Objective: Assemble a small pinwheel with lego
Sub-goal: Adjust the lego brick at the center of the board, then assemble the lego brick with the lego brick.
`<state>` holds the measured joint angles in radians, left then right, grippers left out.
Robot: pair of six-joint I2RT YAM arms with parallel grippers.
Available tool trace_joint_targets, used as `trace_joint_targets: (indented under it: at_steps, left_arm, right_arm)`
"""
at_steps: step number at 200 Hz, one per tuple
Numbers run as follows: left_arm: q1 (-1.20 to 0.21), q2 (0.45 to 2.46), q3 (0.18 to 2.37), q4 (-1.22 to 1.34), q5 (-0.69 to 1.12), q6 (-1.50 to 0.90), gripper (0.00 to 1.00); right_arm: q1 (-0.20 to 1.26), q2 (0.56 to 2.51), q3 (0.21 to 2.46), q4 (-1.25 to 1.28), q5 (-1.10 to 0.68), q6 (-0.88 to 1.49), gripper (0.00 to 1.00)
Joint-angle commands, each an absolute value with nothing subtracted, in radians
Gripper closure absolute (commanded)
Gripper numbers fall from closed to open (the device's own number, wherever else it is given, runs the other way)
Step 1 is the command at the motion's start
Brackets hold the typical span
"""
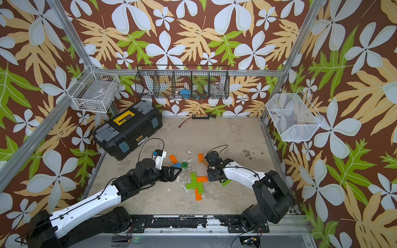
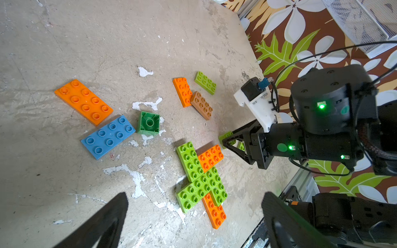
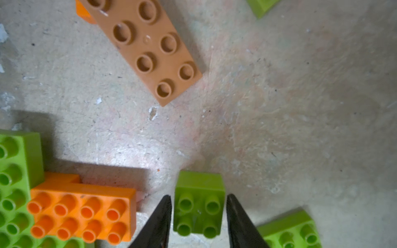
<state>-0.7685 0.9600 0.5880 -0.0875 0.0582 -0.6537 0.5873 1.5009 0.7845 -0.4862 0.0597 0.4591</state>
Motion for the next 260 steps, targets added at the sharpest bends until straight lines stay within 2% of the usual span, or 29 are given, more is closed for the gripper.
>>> trace_joint_targets:
  at_steps: [1, 91, 106, 125, 155, 183, 228, 260]
  left_arm:
    - [-0.767, 0.958, 0.587, -0.068, 0.072, -0.646, 0.00]
    - [-0.767, 0.999, 0.591, -0.082, 0.062, -0.650, 0.00]
    - [-0.767, 1.044, 0.609, -0.082, 0.089, -0.646, 0.00]
    - [-0.780, 1.109, 0.620, -0.078, 0.086, -0.688, 0.00]
    - [-0.853, 1.155, 0.594, -0.008, 0.016, -0.760, 0.00]
    - [-0.856, 1.094, 0.473, 0.162, 0.033, -0.831, 0.00]
    - [-0.672, 1.055, 0.347, 0.261, 0.258, -0.896, 0.00]
    - [-0.661, 1.031, 0.370, 0.198, 0.251, -0.852, 0.01]
  right_arm:
    - [0.586, 1.512, 0.785, -0.503, 0.072, 0.452, 0.58]
    - [0.587, 1.427, 0.805, -0.561, 0.105, 0.470, 0.75]
    - [0.590, 1.385, 0.811, -0.574, 0.082, 0.484, 0.82]
    - [0.637, 1.336, 0.847, -0.623, 0.136, 0.588, 1.00]
    - [0.756, 1.284, 0.883, -0.628, 0.113, 0.683, 1.00]
    - [0.822, 1.281, 0.899, -0.599, 0.073, 0.758, 1.00]
    - [0.891, 1.409, 0.981, -0.708, 0.125, 0.898, 1.00]
    - [0.940, 1.504, 1.021, -0.724, 0.131, 0.924, 1.00]
